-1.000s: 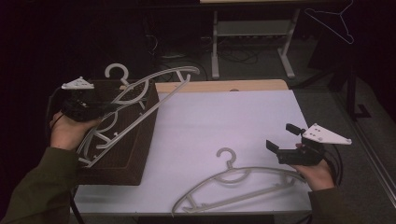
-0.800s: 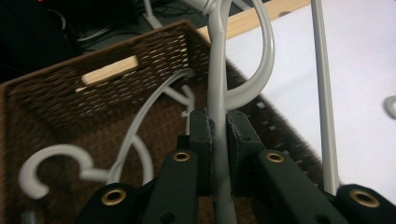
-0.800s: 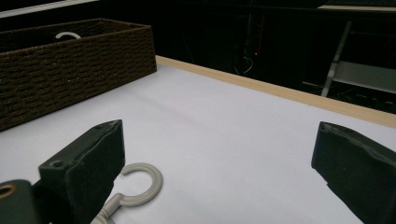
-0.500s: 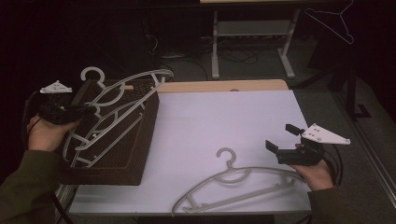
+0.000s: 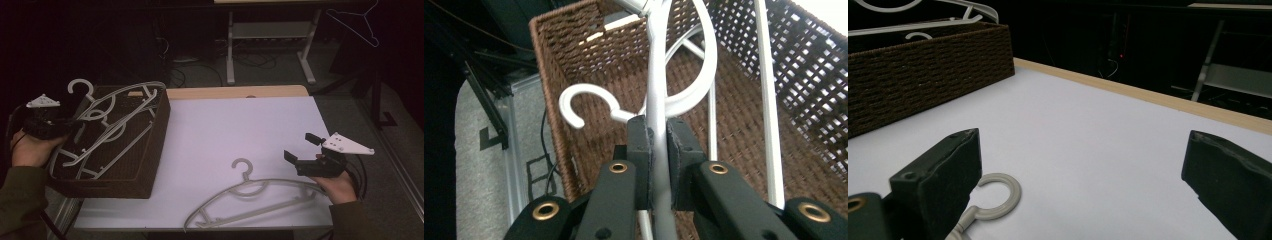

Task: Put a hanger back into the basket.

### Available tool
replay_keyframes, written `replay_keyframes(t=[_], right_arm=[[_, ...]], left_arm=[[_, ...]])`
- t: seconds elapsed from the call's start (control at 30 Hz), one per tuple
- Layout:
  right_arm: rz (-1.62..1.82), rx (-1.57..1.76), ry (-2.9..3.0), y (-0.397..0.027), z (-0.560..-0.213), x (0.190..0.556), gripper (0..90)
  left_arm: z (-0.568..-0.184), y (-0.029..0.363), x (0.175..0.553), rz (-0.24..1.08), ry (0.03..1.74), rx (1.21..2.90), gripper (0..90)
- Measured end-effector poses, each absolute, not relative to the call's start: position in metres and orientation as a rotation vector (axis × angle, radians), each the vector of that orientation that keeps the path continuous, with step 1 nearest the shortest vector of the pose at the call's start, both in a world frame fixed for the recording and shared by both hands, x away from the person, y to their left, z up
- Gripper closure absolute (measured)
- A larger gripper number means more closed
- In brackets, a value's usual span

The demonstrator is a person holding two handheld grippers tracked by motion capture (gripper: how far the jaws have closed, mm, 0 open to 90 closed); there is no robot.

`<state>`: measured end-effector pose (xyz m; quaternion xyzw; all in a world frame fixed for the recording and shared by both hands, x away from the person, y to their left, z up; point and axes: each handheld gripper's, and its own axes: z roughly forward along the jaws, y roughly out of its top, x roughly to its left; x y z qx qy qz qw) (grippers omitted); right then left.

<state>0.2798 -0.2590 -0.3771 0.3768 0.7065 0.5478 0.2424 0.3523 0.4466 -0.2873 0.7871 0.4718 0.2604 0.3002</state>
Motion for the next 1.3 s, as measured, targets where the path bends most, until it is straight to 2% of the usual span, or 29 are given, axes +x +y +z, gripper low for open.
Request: replay_keyframes(t=[0.6,1.2,1.3], right_arm=[[1.497,1.028,1.932,-0.258,-0.377,0.28,2.1],[1.496,1.034,1.933,-0.258,-0.378,0.28,2.1],[1.496,1.036,1.932,-0.258,-0.378,0.28,2.1]], left_arm=[[-0.304,0.454,0.363,0.705,1.272,2.111,82.4],[-0.34,0.448,0.374,0.618,1.326,2.161,81.8],[-0.342,0.449,0.376,0.556,1.359,2.181,80.8]])
